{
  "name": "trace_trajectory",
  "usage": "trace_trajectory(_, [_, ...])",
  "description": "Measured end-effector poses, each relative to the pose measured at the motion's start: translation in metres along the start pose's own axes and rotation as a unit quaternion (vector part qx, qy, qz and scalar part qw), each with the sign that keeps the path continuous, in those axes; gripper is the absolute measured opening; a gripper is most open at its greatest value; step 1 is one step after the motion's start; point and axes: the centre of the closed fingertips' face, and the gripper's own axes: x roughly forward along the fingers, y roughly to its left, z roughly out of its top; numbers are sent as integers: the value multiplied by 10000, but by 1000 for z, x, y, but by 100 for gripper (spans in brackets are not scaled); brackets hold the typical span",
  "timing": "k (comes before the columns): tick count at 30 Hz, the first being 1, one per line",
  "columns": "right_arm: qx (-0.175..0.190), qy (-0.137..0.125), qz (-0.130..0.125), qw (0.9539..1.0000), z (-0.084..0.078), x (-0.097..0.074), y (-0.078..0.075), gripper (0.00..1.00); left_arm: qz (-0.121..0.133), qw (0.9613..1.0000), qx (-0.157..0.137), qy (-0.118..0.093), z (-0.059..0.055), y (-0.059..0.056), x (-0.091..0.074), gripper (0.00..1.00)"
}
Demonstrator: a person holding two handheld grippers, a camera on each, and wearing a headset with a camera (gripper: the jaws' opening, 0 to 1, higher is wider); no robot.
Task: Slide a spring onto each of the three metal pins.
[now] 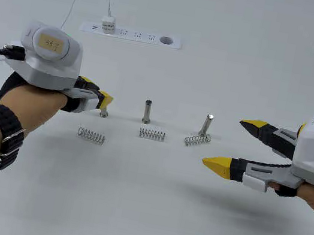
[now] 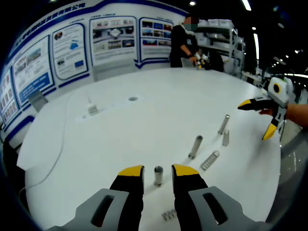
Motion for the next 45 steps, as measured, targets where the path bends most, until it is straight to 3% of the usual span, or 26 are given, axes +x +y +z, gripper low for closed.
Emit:
trace_trajectory(24, [-43, -3, -19, 10000, 4, -1, 0, 75, -250, 9991, 28, -351, -13, 0, -24, 30])
trace_trajectory(29, [-50, 9, -22, 10000, 4, -2, 0, 75, -438, 9982, 106, -383, -18, -3, -28, 32])
trace_trajectory(35, [-60, 10, -26, 10000, 6, -1, 1, 75, -651, 9971, 301, -255, -29, -10, -30, 32])
trace_trajectory(45, [-71, 18, -33, 10000, 7, -1, 1, 75, -1242, 9907, 535, -116, -46, -20, -31, 32])
